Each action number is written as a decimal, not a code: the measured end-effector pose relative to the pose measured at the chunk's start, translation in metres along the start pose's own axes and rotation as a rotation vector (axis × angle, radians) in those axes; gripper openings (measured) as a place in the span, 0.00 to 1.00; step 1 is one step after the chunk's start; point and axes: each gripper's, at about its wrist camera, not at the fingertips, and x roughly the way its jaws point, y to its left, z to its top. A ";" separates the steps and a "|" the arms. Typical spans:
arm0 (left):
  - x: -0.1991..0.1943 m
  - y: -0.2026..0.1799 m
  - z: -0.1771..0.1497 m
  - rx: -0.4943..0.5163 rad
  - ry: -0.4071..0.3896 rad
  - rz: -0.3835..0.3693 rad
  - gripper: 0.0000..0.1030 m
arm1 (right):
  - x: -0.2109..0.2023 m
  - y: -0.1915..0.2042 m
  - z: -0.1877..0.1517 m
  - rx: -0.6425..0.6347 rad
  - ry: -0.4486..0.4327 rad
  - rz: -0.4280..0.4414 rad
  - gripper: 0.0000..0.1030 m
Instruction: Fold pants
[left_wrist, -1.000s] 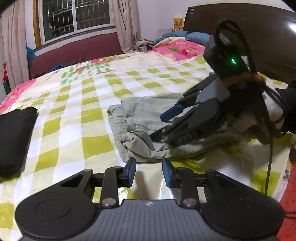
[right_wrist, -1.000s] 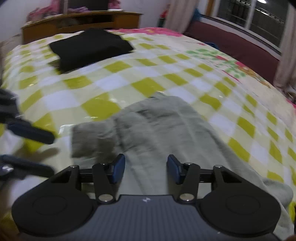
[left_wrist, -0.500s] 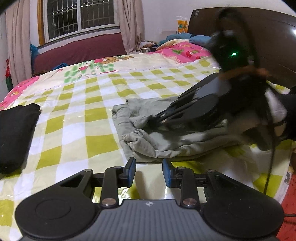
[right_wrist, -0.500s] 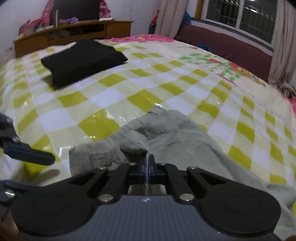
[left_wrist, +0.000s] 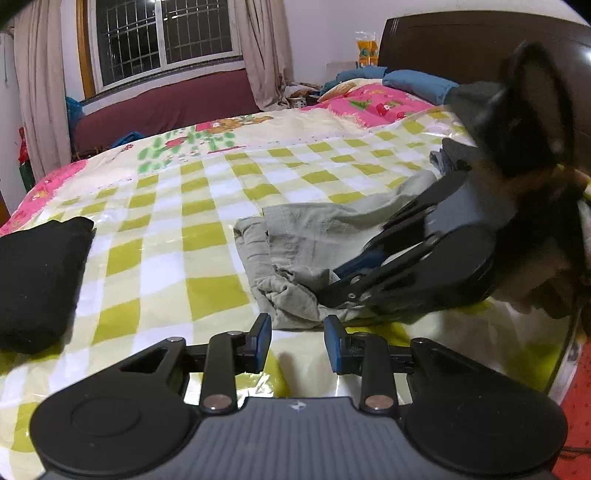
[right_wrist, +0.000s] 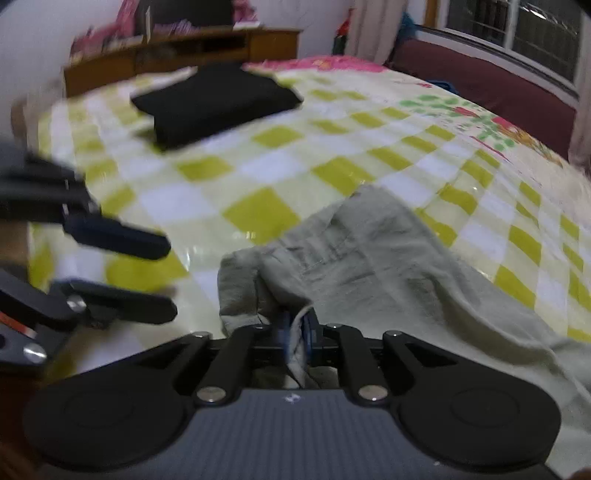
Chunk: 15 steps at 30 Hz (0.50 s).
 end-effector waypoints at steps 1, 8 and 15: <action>0.000 0.000 0.003 0.002 -0.010 -0.001 0.44 | -0.010 -0.005 0.000 0.034 -0.023 0.020 0.25; 0.021 -0.009 0.037 -0.018 -0.123 -0.042 0.44 | -0.070 -0.043 -0.020 0.239 -0.139 -0.083 0.29; 0.085 -0.033 0.021 0.051 0.048 -0.021 0.44 | -0.122 -0.117 -0.097 0.675 -0.144 -0.366 0.33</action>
